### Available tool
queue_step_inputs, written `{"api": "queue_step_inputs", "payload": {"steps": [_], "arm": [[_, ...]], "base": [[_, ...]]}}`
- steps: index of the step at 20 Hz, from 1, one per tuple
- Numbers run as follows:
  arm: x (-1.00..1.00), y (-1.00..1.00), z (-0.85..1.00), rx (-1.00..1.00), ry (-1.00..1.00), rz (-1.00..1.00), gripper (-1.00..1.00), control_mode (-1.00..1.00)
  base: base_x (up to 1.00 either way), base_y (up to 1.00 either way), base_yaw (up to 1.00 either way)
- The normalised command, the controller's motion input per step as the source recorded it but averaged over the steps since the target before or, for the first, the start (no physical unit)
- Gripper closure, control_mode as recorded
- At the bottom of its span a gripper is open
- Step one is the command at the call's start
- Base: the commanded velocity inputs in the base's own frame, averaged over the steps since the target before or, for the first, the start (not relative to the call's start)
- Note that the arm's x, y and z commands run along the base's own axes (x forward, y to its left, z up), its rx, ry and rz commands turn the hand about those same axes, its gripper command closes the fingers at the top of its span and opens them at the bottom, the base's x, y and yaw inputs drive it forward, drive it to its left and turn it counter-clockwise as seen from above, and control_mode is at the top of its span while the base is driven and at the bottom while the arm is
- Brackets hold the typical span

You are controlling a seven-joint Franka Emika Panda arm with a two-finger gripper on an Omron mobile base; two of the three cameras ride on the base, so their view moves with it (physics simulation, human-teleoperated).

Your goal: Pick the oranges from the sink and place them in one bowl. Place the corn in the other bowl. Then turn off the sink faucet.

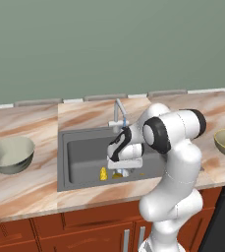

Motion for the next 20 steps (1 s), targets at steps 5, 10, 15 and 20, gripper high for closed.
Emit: {"api": "queue_step_inputs", "payload": {"steps": [5, 10, 15, 20], "arm": [[0.12, 0.01, -0.18, 0.0, 0.0, -0.02, -1.0, -1.0], [0.16, 0.0, -0.18, 0.0, 0.0, -0.03, -1.0, -1.0], [0.21, 0.02, -0.22, 0.0, -0.01, -0.03, -1.0, -1.0], [0.22, 0.06, -0.22, 0.0, -0.01, -0.04, -1.0, -1.0]], "base": [[0.0, 0.0, 0.0], [0.0, 0.0, 0.0], [0.0, 0.0, 0.0], [0.0, 0.0, 0.0]]}}
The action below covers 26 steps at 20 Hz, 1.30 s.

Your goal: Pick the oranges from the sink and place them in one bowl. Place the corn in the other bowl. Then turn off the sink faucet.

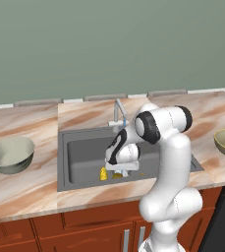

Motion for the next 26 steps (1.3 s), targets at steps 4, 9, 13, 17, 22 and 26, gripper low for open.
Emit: {"api": "queue_step_inputs", "payload": {"steps": [4, 9, 13, 17, 22, 26], "arm": [[0.23, 0.09, -0.22, 0.0, -0.03, -0.04, -1.0, -1.0], [0.25, 0.06, -0.19, 0.0, -0.02, -0.03, -1.0, -1.0], [0.25, 0.02, -0.19, 0.0, -0.01, -0.03, -1.0, -1.0], [0.21, 0.01, -0.19, 0.0, 0.0, -0.03, -1.0, -1.0], [0.2, 0.0, -0.21, 0.0, 0.0, -0.03, -1.0, -1.0], [0.11, 0.01, -0.18, 0.0, 0.0, -0.03, -1.0, -1.0]], "base": [[0.0, 0.0, 0.0], [0.0, 0.0, 0.0], [0.0, 0.0, 0.0], [0.0, 0.0, 0.0], [0.0, 0.0, 0.0], [0.0, 0.0, 0.0]]}}
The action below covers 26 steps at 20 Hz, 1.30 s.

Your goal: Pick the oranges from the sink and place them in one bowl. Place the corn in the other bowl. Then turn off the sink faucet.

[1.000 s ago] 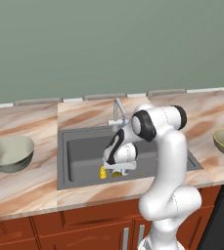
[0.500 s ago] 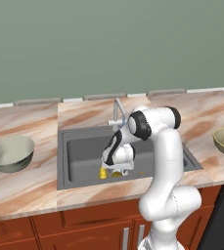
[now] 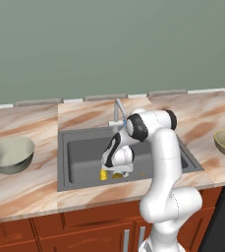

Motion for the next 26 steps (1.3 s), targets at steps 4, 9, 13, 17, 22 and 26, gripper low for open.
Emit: {"api": "queue_step_inputs", "payload": {"steps": [4, 9, 13, 17, 22, 26], "arm": [[0.0, 0.0, -0.1, 0.0, 0.0, -0.03, -1.0, -1.0], [0.0, 0.0, -0.02, 0.0, 0.0, -0.03, -1.0, -1.0], [0.0, 0.0, 0.0, 0.0, 0.0, -0.02, -1.0, -1.0], [-0.01, 0.0, -0.02, 0.0, 0.0, -0.02, -1.0, -1.0], [-0.14, 0.0, -0.05, 0.0, 0.0, -0.02, -1.0, -1.0], [-0.16, 0.0, -0.03, 0.0, 0.0, 0.0, -1.0, -1.0]], "base": [[0.0, 0.0, 0.0], [0.0, 0.0, 0.0], [0.0, 0.0, 0.0], [0.0, 0.0, 0.0], [0.0, 0.0, 0.0], [0.0, 0.0, 0.0]]}}
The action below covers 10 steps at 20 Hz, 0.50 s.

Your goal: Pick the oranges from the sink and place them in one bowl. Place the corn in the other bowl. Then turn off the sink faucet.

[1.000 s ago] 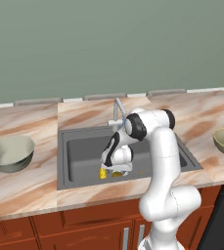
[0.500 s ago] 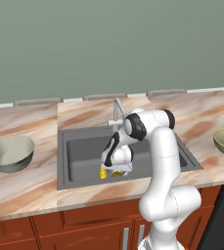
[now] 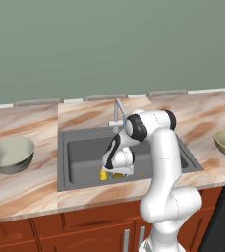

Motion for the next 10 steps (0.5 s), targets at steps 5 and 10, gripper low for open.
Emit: {"api": "queue_step_inputs", "payload": {"steps": [5, 10], "arm": [[-0.11, 0.0, -0.01, 0.0, 0.0, 0.0, -1.0, -1.0], [-0.12, 0.0, -0.01, 0.0, 0.0, 0.0, -1.0, -1.0]], "base": [[0.0, 0.0, 0.0], [0.0, 0.0, 0.0]]}}
